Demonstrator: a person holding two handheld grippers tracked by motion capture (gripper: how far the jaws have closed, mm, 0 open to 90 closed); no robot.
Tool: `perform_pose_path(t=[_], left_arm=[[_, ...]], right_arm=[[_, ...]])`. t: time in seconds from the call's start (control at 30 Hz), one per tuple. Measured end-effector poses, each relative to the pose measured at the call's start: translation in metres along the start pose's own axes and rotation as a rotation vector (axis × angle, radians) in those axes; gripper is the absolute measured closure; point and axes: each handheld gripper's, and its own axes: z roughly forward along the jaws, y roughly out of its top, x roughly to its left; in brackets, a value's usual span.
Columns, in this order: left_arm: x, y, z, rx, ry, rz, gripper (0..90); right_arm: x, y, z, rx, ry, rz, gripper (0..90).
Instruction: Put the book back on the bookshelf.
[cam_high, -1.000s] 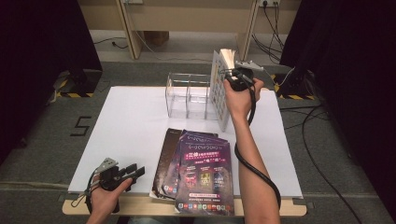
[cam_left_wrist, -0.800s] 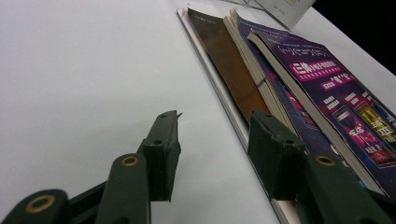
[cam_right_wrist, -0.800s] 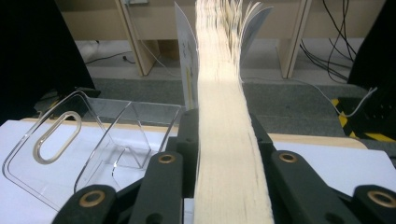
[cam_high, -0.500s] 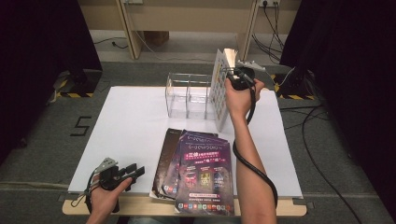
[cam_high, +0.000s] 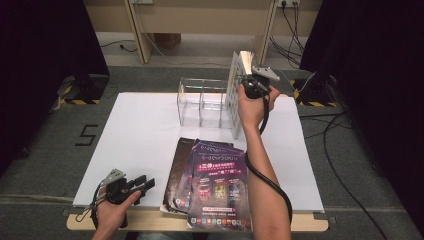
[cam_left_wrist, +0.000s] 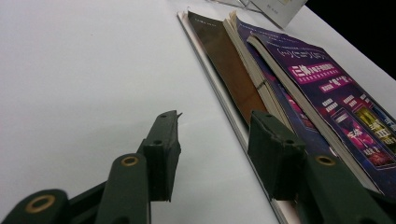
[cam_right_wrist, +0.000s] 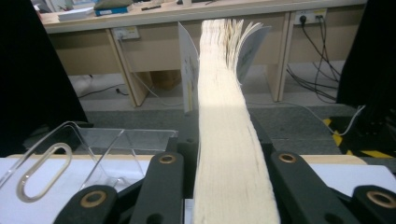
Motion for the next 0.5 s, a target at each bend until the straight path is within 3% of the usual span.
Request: perform_pose_path(t=[0.5], left_arm=[[-0.0024,-0.0007,0.0009,0.005,-0.001,0.005,52.5]], right_arm=[[-0.0025,0.0016,-0.0016,0.030,0.007,-0.030,68.5]])
